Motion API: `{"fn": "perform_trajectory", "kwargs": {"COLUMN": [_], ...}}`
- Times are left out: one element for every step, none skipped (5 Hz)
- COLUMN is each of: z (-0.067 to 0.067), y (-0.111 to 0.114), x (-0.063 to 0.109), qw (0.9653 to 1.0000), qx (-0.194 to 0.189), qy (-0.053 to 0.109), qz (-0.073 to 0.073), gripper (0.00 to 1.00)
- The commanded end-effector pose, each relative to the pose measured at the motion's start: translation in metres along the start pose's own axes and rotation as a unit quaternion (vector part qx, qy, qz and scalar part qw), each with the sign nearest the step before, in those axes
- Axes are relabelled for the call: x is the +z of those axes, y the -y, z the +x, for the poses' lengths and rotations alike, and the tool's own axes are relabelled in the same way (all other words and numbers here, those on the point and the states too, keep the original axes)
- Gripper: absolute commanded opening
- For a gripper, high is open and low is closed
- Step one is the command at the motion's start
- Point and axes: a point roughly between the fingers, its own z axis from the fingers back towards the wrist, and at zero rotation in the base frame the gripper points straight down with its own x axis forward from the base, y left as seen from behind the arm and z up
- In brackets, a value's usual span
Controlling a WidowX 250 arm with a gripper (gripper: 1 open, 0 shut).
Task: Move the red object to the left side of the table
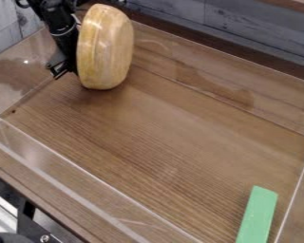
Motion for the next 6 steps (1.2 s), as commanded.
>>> {"fn": "perform_trajectory", "kwargs": {"z": [0.012,0.004,0.006,0.022,0.035,0.035], "y": [-0.006,-0.01,-0.012,-0.01,-0.008,-0.007], "x": [0.014,0.01,0.01,0.015,0.021,0.028], "qw": [0.9989,0.9964,0.9913,0.9888,0.9861,0.983], "qx": [0.046,0.084,0.131,0.149,0.165,0.183], "qy": [-0.006,-0.006,0.0,0.002,0.004,0.005], "qz": [0.005,0.01,0.013,0.013,0.014,0.016], "gripper": [0.0,0.0,0.0,0.0,0.0,0.0]}}
